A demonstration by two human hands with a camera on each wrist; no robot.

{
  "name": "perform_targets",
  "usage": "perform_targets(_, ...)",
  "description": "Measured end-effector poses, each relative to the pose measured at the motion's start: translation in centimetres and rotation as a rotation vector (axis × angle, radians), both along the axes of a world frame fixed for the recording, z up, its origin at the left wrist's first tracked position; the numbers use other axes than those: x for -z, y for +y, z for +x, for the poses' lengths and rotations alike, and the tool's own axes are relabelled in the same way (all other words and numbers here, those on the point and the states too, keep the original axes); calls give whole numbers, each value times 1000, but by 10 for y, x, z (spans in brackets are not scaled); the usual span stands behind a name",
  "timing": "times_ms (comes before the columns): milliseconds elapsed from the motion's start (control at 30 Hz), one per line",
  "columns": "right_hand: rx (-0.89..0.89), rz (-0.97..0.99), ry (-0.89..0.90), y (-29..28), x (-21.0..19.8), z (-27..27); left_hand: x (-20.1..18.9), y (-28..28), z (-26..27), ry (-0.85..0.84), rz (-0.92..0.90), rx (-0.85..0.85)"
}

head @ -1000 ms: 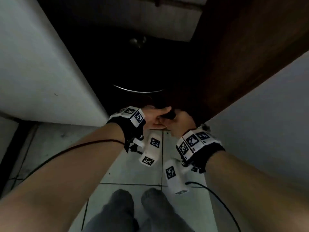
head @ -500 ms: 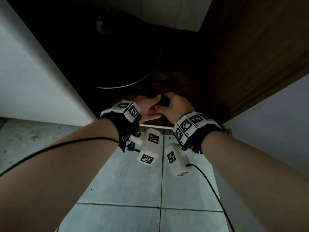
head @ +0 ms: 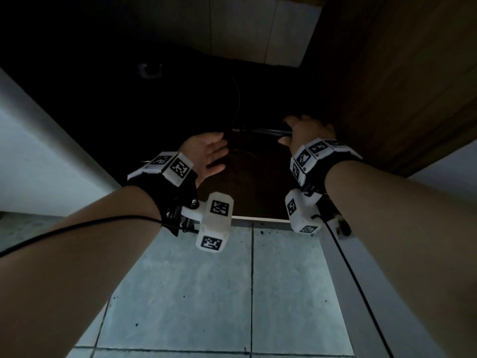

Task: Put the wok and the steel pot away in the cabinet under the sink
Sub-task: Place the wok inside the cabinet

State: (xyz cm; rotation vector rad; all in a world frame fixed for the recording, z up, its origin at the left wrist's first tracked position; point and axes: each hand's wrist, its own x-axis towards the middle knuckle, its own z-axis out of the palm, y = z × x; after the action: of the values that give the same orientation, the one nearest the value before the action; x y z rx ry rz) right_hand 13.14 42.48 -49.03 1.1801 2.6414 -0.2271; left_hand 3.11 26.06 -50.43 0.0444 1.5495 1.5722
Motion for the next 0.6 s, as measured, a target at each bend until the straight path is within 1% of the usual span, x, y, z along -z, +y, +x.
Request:
perform_targets(67,15,-13,13,2,3,-1,1,0,-1,3,-2,17)
perform_targets(167,64,-27,47,-4,0,2,-2,-3,4,-49,7,3)
perform_targets(267,114,-68,63,-27,-23,7,-25,-16,19,-120,-21,31)
perform_targets(367,161,-232,59,-56,-59,13,-65,-36,41,-217,-51,76)
perform_targets(433,149,-411,-3,-80,-92,18,-96,-55,55,-276,-81,84)
perform_targets(533,148,-673,-17,-120,-154,30,-151,-88,73,-314,-134,69)
perform_targets(600,209,-857,-34,-148,-205,39,-194,-113,81,-346,-167,21)
